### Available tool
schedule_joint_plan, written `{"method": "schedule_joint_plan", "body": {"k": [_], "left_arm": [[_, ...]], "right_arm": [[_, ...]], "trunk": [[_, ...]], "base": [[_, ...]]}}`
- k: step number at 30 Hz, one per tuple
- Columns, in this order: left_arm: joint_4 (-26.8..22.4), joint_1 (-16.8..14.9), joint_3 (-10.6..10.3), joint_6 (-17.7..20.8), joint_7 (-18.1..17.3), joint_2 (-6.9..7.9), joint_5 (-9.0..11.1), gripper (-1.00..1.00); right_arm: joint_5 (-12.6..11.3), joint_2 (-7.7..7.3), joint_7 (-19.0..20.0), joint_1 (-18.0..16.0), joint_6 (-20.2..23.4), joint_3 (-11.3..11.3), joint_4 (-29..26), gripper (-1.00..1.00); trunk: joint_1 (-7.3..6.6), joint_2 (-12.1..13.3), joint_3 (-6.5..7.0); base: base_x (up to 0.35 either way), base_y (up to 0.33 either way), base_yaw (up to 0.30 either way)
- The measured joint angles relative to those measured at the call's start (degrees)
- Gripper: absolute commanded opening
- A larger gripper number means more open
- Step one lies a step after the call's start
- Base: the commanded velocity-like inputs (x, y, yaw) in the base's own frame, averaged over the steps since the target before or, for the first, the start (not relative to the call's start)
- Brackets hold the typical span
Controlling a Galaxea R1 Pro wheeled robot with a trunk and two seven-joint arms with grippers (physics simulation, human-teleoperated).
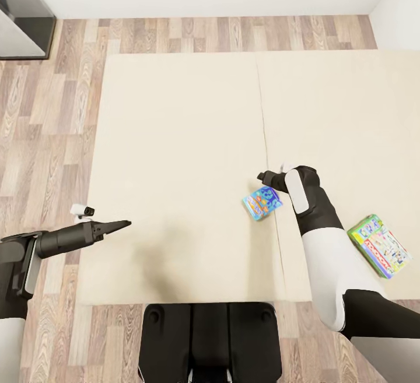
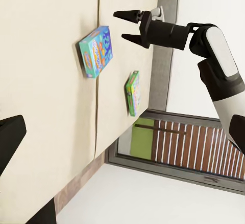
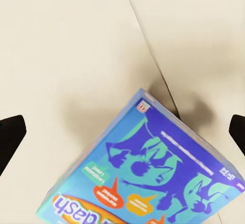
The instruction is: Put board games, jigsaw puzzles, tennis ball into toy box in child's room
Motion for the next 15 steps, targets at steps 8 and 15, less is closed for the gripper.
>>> {"method": "schedule_joint_plan", "body": {"k": [8,15], "left_arm": [[0.0,0.0,0.0,-0.1,0.0,0.05,0.0,1.00],[0.0,0.0,0.0,-0.1,0.0,0.02,0.0,1.00]], "right_arm": [[0.0,0.02,0.1,-0.1,-0.3,-0.1,0.0,1.00],[0.0,-0.06,0.3,-0.1,-1.3,0.0,0.0,1.00]], "trunk": [[0.00,0.0,-0.74],[0.00,0.0,-1.40]], "base": [[0.000,0.000,0.000],[0.000,0.000,0.000]]}}
